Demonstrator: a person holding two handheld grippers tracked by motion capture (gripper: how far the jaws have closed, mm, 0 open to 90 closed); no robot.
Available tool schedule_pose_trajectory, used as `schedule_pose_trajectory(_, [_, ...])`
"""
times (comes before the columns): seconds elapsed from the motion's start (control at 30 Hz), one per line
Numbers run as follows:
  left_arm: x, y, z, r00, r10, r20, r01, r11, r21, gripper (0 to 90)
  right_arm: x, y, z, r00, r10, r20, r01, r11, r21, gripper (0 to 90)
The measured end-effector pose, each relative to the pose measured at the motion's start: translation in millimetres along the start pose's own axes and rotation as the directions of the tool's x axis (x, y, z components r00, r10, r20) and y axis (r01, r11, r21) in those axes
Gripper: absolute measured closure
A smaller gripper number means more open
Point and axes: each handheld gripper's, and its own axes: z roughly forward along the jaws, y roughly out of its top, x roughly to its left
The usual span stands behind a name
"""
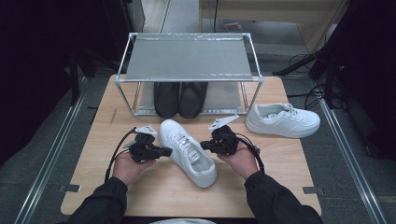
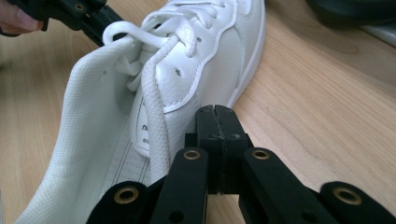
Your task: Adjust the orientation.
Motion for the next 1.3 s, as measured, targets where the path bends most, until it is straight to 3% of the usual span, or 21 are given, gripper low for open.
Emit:
schedule_pose_trajectory(0.2, [2.6,1.9,-1.3,1.0000,-0.005,-0.002,0.005,1.0000,-0.003,86.6,8.7,-2.7,1.2,1.0000,0.004,-0.009,-0.004,1.000,-0.002,90.0])
schedule_pose_trajectory(0.5, [13.5,2.7,-3.8,0.9985,-0.052,-0.015,0.051,0.9980,-0.037,84.6,29.8,-4.3,11.2,0.9992,-0.006,-0.041,0.006,1.000,-0.010,90.0])
schedule_pose_trajectory(0.67, [18.6,3.6,-3.5,0.9969,-0.077,-0.017,0.076,0.9958,-0.052,84.9,39.7,-3.9,15.9,0.9996,-0.013,-0.023,0.013,1.000,-0.021,90.0])
schedule_pose_trajectory(0.8, [20.2,4.1,-3.6,0.9958,-0.091,-0.013,0.090,0.9947,-0.049,83.4,36.7,-3.2,19.6,1.0000,0.002,0.000,-0.002,1.000,-0.031,90.0])
schedule_pose_trajectory(0.9, [20.1,7.4,-3.7,0.9971,-0.075,-0.011,0.075,0.9969,-0.025,84.4,32.0,-2.9,22.3,0.9992,0.033,-0.020,-0.034,0.999,-0.038,90.0])
schedule_pose_trajectory(1.07, [20.9,8.4,-5.9,0.9982,-0.057,-0.022,0.056,0.9983,-0.017,80.9,29.9,-2.6,20.0,0.9998,0.019,-0.002,-0.020,0.999,-0.029,89.8])
schedule_pose_trajectory(1.2, [17.9,10.7,-10.4,0.9994,-0.030,-0.018,0.029,0.9990,-0.035,77.2,24.4,-1.8,14.1,0.9999,0.015,-0.007,-0.015,0.999,-0.039,84.8])
schedule_pose_trajectory(1.3, [15.3,12.6,-13.7,0.9996,-0.027,-0.003,0.027,0.9989,-0.037,69.3,20.6,-0.9,7.2,0.9996,0.023,-0.019,-0.024,0.998,-0.058,78.1])
